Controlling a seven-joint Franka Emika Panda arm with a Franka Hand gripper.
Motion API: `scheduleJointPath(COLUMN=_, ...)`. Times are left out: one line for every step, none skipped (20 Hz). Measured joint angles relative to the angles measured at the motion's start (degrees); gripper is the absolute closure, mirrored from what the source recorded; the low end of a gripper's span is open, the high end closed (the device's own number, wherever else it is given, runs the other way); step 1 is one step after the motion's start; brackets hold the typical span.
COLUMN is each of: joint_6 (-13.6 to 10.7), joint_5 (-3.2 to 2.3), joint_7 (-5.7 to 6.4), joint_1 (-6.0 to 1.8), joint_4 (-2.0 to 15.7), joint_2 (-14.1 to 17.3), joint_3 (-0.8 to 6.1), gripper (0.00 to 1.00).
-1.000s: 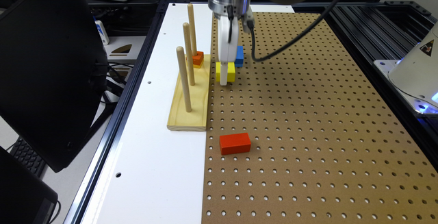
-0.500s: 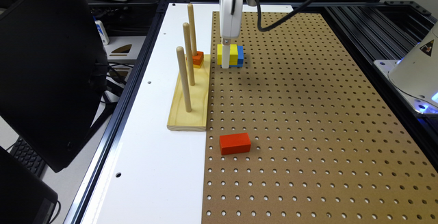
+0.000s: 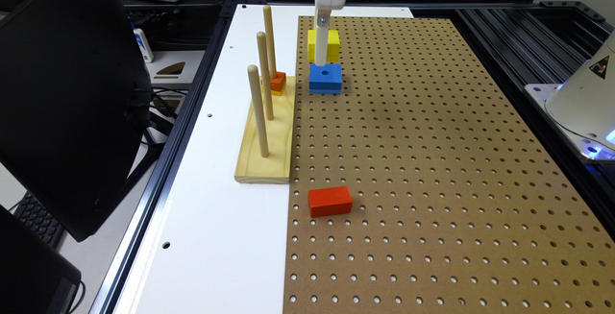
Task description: Pick up yellow block.
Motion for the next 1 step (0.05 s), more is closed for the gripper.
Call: scheduleJointPath(joint_6=-0.68, joint_5=0.00, joint_7=0.00, joint_1=0.00, joint_4=0.00, joint_2=-0.74, joint_3=0.00, gripper=1.00)
